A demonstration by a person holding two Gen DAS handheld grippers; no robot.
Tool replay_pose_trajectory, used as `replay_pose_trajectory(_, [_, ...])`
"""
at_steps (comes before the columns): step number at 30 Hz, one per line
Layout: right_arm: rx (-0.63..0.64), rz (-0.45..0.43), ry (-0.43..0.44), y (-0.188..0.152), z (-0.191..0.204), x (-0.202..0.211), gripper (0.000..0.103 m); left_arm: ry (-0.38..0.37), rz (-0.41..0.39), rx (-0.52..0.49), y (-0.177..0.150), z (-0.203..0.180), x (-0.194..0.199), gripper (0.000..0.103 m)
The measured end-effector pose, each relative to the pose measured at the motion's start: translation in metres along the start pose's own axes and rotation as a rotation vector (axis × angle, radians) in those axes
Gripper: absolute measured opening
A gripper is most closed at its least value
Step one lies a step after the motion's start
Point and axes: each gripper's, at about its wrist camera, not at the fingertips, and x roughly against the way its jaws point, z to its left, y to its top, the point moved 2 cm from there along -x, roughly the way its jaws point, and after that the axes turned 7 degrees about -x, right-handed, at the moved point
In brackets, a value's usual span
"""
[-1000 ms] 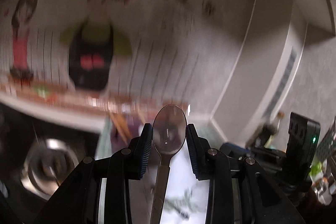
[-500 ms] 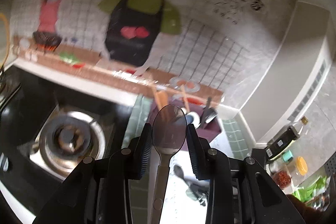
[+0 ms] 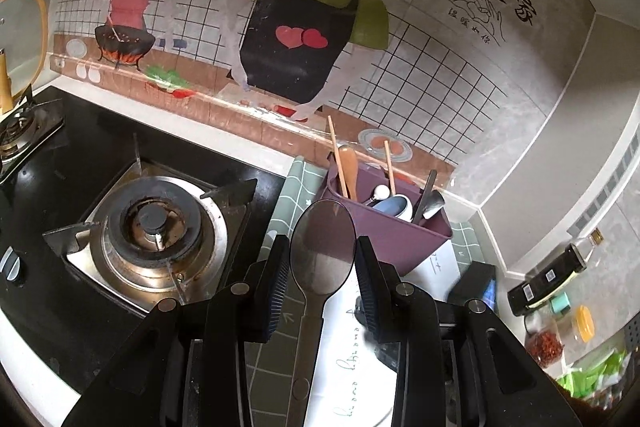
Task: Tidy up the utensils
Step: 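Carry both held spoons above the purple holder with both tools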
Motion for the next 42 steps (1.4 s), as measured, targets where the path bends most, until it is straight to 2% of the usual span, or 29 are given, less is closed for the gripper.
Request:
replay_pose_trajectory(5, [-0.069, -0.12, 0.031, 0.004, -0.01, 0.049, 0.024, -0.037, -0.006, -0.001, 0.005, -0.008, -0.006, 0.034])
replay_pose_trajectory(6, [-0.09, -0.154, 0.04, 0.007, -0.014, 0.065, 0.01, -0.057, -0.025, 0.004, 0.011, -0.012, -0.004, 0.034])
replay_pose_trajectory(7, [-0.102, -0.177, 0.047, 0.01, -0.015, 0.075, 0.005, -0.073, -0.043, 0.003, 0.018, -0.015, -0.002, 0.034])
replay_pose_trajectory(11, [-0.112, -0.384, 0.061, 0.048, -0.021, 0.156, 0.006, -0.123, -0.151, -0.068, 0.065, -0.042, 0.011, 0.034])
replay_pose_trajectory(13, [-0.089, -0.406, 0.062, 0.066, -0.021, 0.173, 0.006, -0.14, -0.175, -0.076, 0.08, -0.048, 0.014, 0.034])
replay_pose_trajectory(15, [-0.06, -0.357, 0.105, 0.075, -0.025, 0.175, 0.006, -0.146, -0.182, -0.079, 0.087, -0.051, 0.015, 0.034])
replay_pose_trajectory(16, [-0.045, -0.311, 0.118, 0.076, -0.026, 0.167, 0.011, -0.141, -0.181, -0.084, 0.086, -0.051, 0.014, 0.034])
replay_pose_trajectory(17, [-0.035, -0.281, 0.124, 0.074, -0.026, 0.16, 0.022, -0.133, -0.174, -0.085, 0.083, -0.05, 0.012, 0.034])
replay_pose_trajectory(19, [-0.014, -0.2, 0.139, 0.062, -0.024, 0.133, 0.034, -0.116, -0.142, -0.073, 0.075, -0.043, 0.006, 0.034])
replay_pose_trajectory(23, [0.021, -0.022, 0.164, 0.024, -0.009, 0.065, 0.034, -0.068, -0.084, -0.038, 0.055, -0.025, 0.0, 0.034])
replay_pose_trajectory(26, [0.071, 0.053, 0.184, 0.001, 0.008, 0.032, 0.034, -0.031, -0.056, -0.009, 0.041, -0.011, 0.001, 0.034])
replay_pose_trajectory(31, [0.134, 0.109, 0.184, -0.011, 0.025, 0.0, 0.034, 0.021, -0.041, 0.012, 0.024, 0.002, 0.012, 0.034])
replay_pose_trajectory(33, [0.158, 0.087, 0.163, -0.009, 0.03, -0.005, 0.034, 0.037, -0.041, 0.023, 0.017, 0.007, 0.017, 0.034])
replay_pose_trajectory(35, [0.196, 0.071, 0.117, -0.008, 0.035, -0.007, 0.026, 0.045, -0.04, 0.032, 0.013, 0.009, 0.021, 0.034])
replay_pose_trajectory(37, [0.242, 0.05, 0.072, -0.01, 0.04, -0.008, 0.024, 0.049, -0.038, 0.036, 0.009, 0.011, 0.023, 0.034])
replay_pose_trajectory(42, [0.186, -0.012, 0.1, -0.008, 0.031, 0.019, 0.024, 0.036, -0.025, 0.041, 0.002, 0.008, 0.022, 0.034])
